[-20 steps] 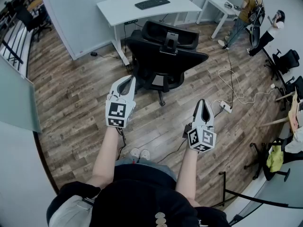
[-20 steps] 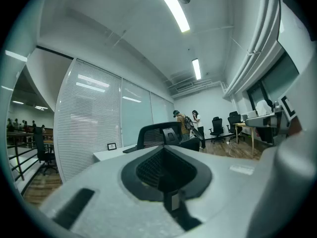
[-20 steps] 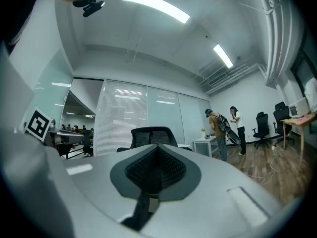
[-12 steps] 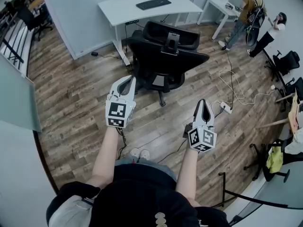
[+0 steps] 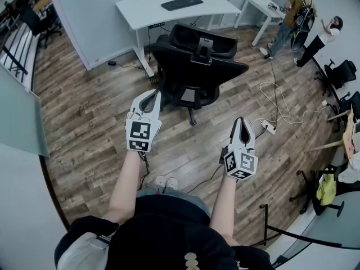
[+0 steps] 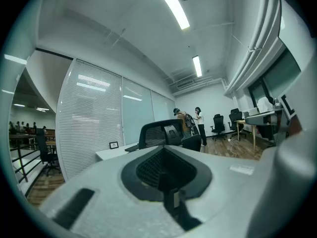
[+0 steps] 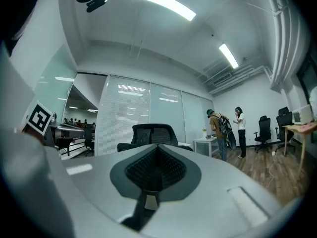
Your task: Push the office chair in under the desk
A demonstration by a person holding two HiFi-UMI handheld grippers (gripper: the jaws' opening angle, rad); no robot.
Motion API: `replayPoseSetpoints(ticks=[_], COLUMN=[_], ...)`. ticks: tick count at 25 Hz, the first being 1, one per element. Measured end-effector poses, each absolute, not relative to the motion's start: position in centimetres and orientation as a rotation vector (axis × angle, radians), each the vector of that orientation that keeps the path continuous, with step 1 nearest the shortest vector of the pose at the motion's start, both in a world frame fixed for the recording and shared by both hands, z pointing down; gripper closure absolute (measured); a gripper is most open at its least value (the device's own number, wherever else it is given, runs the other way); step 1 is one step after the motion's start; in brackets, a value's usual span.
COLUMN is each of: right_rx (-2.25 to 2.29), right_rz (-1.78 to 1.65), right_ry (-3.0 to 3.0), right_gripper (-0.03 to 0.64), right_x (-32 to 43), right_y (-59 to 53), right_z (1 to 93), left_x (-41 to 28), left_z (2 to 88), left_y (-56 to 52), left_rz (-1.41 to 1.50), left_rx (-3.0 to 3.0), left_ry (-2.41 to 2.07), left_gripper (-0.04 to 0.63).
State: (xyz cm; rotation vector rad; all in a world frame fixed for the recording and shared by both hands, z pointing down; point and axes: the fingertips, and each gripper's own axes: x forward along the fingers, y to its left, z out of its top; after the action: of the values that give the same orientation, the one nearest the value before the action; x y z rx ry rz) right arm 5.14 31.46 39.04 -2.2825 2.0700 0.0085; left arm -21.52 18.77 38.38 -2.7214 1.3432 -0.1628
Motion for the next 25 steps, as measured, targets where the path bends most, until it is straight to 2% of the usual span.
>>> replayPoseSetpoints(ticks=[5,6,8,14,25], right_rx=[-2.313,-2.314,-2.310,-2.295,-2.247], right_rz=[0.052,0.055,0.051,0.024,0.074], right_ry=[2.134,2.141,2.140,2.159,2.301], right_gripper=[0.607,0.591,0.572,0.518,0.477], right_x=[5.2,5.3,5.7,6.5,8.7], right_y=[30.9,30.9,30.8,30.0,27.1], right_z=[39.2,39.3,39.4,39.9,39.9], left_x=[-21.5,-21.5,-21.4,-20.7,-19.1], left_z=[38.6,38.7,38.8,38.9,38.5], left_y=[18.5,18.5,18.4,17.9,15.4], left_rz=[-0.198,-0.197,-0.185,-0.153,-0.197], left_rx=[-2.700,-2.700,-2.710,-2.738,-2.708], left_ry=[1.342,1.341,1.339,1.329,1.277], left_gripper=[0.588,0.586,0.537,0.457,0.397])
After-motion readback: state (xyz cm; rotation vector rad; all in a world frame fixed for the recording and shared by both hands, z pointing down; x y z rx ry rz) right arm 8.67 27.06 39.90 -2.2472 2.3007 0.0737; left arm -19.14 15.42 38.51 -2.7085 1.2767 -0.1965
